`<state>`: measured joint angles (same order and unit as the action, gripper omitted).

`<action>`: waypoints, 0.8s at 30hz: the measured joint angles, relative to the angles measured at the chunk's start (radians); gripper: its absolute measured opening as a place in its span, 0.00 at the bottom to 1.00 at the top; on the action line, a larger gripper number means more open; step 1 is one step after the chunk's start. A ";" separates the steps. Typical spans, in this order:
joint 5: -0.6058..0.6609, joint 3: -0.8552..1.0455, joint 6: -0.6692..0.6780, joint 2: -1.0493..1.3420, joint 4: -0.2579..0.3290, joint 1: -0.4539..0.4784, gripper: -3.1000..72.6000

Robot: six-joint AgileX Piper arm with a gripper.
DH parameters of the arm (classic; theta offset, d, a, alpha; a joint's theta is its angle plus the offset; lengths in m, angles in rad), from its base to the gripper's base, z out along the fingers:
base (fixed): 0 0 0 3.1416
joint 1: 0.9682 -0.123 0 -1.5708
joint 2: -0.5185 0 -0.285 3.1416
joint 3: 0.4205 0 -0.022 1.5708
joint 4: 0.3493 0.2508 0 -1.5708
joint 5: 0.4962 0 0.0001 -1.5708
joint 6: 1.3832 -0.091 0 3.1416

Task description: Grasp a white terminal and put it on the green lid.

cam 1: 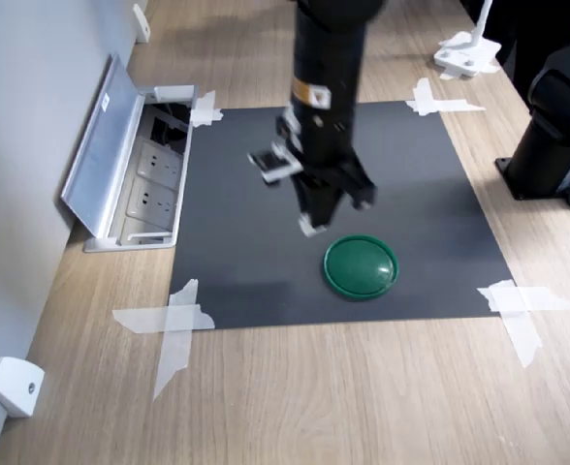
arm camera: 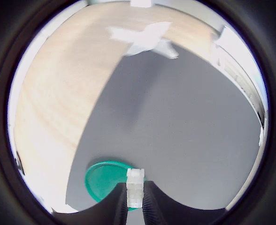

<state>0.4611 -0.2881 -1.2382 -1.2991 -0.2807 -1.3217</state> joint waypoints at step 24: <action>-0.079 0.180 -0.021 0.028 -0.001 -0.037 0.16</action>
<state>0.3823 -0.1083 -1.2596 -1.2707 -0.2812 -1.3586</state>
